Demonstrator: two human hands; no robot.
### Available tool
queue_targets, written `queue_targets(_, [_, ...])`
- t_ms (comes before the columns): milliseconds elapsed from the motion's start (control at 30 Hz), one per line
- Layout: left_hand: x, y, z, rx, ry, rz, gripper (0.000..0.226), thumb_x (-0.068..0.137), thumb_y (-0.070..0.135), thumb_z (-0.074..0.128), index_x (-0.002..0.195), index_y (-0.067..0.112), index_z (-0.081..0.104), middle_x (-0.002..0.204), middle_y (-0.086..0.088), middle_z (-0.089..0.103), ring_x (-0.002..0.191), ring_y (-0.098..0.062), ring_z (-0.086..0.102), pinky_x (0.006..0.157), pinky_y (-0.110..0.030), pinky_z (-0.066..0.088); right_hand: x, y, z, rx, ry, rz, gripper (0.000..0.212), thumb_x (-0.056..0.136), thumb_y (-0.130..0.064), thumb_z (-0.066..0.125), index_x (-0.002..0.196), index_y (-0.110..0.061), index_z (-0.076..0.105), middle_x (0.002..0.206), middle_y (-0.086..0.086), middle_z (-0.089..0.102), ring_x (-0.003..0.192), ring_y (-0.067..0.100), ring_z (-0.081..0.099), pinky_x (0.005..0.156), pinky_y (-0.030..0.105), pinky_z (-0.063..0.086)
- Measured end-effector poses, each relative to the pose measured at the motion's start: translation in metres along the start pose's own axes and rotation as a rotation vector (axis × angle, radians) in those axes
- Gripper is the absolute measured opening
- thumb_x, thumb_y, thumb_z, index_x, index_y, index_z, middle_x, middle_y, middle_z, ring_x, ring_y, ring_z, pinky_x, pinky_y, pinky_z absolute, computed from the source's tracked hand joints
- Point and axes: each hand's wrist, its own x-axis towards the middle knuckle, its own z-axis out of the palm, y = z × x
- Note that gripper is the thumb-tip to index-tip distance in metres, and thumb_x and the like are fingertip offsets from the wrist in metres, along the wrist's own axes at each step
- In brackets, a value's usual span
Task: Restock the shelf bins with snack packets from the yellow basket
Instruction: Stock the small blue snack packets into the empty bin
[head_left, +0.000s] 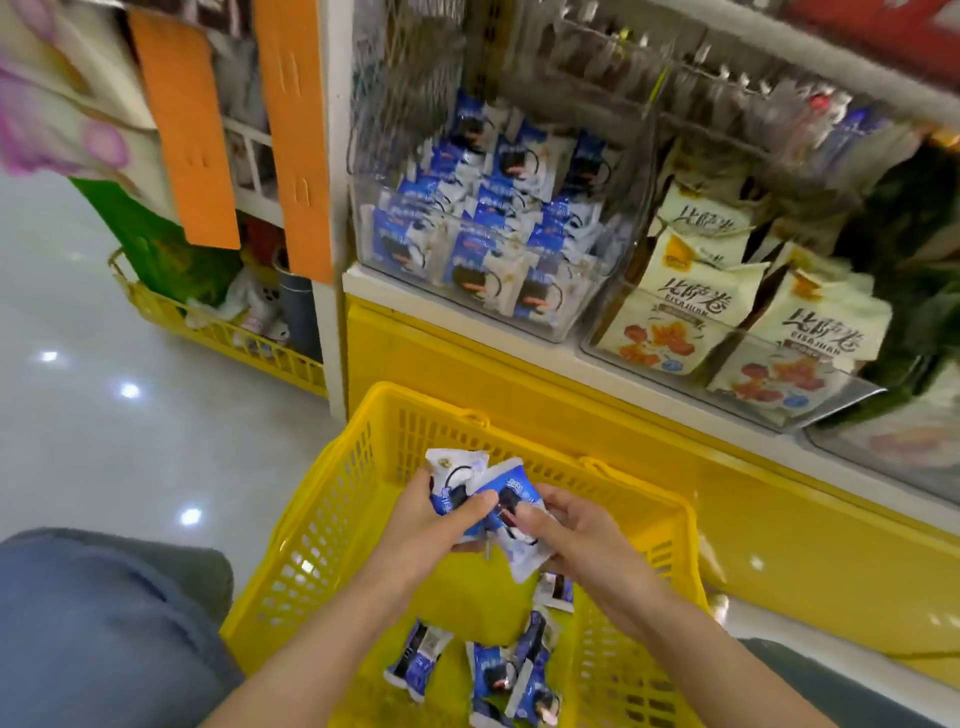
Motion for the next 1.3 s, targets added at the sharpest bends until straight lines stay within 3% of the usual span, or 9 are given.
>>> queue_targets(200, [0.020,0.076,-0.020,0.023,-0.007,0.211,0.027,0.087,0.011,0.061,0.110,0.015,0.047,0.096,0.002,0.064,0.072,0.002,0.066,0.054,-0.016,0.052,0.010,-0.093,-0.007,-0.154,0.113,-0.248,0.035,0.081,-0.030,0.067,0.114,-0.022,0.063,0.111,-0.001,0.069,0.100,0.010,0.065,0.078,0.020,0.049])
queue_targets(433, [0.047,0.133,-0.061,-0.051,0.081,0.324,0.020,0.089,0.010,0.057,0.103,0.021,0.048,0.102,-0.001,0.062,0.079,-0.009,0.067,0.069,-0.031,0.059,0.079,-0.225,-0.009,-0.334,0.400,-0.598,0.046,0.086,-0.030,0.066,0.126,-0.013,0.053,0.122,0.001,0.062,0.109,0.012,0.060,0.086,0.022,0.051])
queue_targets(500, [0.053,0.139,-0.069,-0.072,0.102,0.348,0.025,0.089,0.011,0.057,0.111,0.019,0.048,0.105,-0.001,0.061,0.078,-0.006,0.068,0.064,-0.028,0.058,0.115,-0.250,-0.006,-0.435,0.513,-0.606,0.047,0.085,-0.031,0.066,0.127,-0.015,0.053,0.129,0.004,0.056,0.117,0.017,0.054,0.097,0.026,0.044])
queue_targets(600, [0.064,0.147,-0.079,-0.070,0.142,0.369,0.027,0.088,0.016,0.059,0.113,0.018,0.050,0.111,-0.010,0.059,0.091,-0.016,0.066,0.071,-0.037,0.059,0.166,-0.276,-0.001,-0.564,0.565,-0.599,0.049,0.087,-0.029,0.065,0.130,-0.009,0.051,0.133,0.008,0.053,0.122,0.022,0.049,0.086,0.017,0.035])
queue_targets(767, [0.077,0.159,-0.092,-0.052,0.182,0.406,0.017,0.087,0.023,0.061,0.102,0.029,0.056,0.105,0.001,0.067,0.085,-0.007,0.068,0.068,-0.028,0.058,0.233,-0.300,0.006,-0.785,0.567,-0.548,0.039,0.091,-0.021,0.060,0.121,0.001,0.048,0.106,0.018,0.060,0.097,0.031,0.060,0.067,0.031,0.045])
queue_targets(867, [0.085,0.164,-0.095,-0.089,0.188,0.412,0.030,0.086,0.026,0.061,0.116,0.023,0.055,0.106,0.002,0.067,0.084,-0.005,0.067,0.065,-0.024,0.055,0.262,-0.309,0.006,-0.885,0.554,-0.551,0.045,0.090,-0.014,0.061,0.127,0.001,0.041,0.122,0.020,0.054,0.100,0.032,0.059,0.079,0.039,0.050])
queue_targets(1000, [0.090,0.168,-0.096,-0.097,0.191,0.403,0.040,0.087,0.029,0.059,0.125,0.023,0.048,0.111,0.004,0.067,0.087,-0.006,0.068,0.060,-0.018,0.051,0.285,-0.311,0.003,-0.936,0.556,-0.534,0.043,0.091,-0.012,0.059,0.130,-0.009,0.043,0.127,0.015,0.052,0.092,0.022,0.056,0.062,0.024,0.046])
queue_targets(1133, [0.086,0.172,-0.096,-0.117,0.192,0.409,0.038,0.086,0.028,0.060,0.123,0.024,0.050,0.110,0.004,0.067,0.088,-0.005,0.067,0.063,-0.018,0.053,0.290,-0.312,0.001,-1.072,0.604,-0.551,0.043,0.089,-0.019,0.062,0.129,-0.014,0.047,0.134,0.015,0.049,0.118,0.035,0.048,0.095,0.044,0.044])
queue_targets(1300, [0.077,0.178,-0.092,-0.194,0.120,0.378,0.026,0.089,0.016,0.058,0.102,0.037,0.050,0.114,0.000,0.063,0.098,-0.015,0.065,0.081,-0.032,0.057,0.258,-0.307,0.005,-1.116,0.633,-0.598,0.062,0.090,-0.030,0.061,0.142,-0.010,0.033,0.146,0.015,0.036,0.134,0.035,0.033,0.110,0.047,0.031])
